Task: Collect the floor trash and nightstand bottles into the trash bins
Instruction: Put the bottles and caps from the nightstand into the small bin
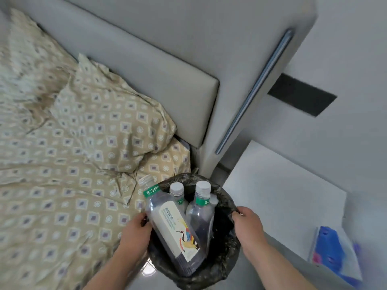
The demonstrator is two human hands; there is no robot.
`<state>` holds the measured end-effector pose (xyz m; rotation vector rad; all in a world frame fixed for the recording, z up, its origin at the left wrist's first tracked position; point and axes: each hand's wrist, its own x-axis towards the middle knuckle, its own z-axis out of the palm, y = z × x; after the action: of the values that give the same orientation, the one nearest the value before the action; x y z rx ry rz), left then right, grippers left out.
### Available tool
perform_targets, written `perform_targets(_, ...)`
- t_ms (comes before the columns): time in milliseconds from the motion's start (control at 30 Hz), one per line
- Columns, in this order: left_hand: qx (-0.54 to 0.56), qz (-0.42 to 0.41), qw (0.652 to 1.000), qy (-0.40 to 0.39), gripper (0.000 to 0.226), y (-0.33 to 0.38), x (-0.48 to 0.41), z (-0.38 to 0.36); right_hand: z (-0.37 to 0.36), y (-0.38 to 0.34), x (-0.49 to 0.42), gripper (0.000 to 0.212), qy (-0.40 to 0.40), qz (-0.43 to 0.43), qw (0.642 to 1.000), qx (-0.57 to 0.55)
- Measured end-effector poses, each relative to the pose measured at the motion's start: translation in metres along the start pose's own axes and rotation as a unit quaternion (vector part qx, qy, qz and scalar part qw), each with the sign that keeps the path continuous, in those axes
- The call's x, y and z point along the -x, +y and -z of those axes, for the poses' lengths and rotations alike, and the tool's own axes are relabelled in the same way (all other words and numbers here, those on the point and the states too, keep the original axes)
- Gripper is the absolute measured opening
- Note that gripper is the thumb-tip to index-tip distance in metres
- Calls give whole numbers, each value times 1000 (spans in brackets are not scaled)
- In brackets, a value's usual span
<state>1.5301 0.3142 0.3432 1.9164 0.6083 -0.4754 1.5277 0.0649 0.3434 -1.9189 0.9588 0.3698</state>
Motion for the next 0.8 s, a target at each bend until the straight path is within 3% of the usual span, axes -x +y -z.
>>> perform_targets(267, 36, -74, 997, 3, 13, 126, 101, 56, 116, -70, 110, 19, -7, 69, 997, -14)
perform_targets(367, 32, -114, 993, -16, 23, 163, 115, 64, 150, -83, 134, 17, 12, 88, 996, -13)
perform_targets(433, 45, -140, 989, -28, 15, 190, 129, 67, 166, -90, 147, 17, 27, 88, 996, -11)
perform_targets(533, 38, -177, 980, -80, 22, 220, 132, 71, 181, -98, 169, 21, 70, 105, 992, -19)
perform_targets(633, 15, -200, 972, -124, 4, 235, 121, 73, 184, -103, 187, 18, 122, 89, 986, -67)
perform_targets(800, -12, -217, 950, -224, 12, 261, 104, 70, 174, -105, 224, 18, 224, 42, 957, -180)
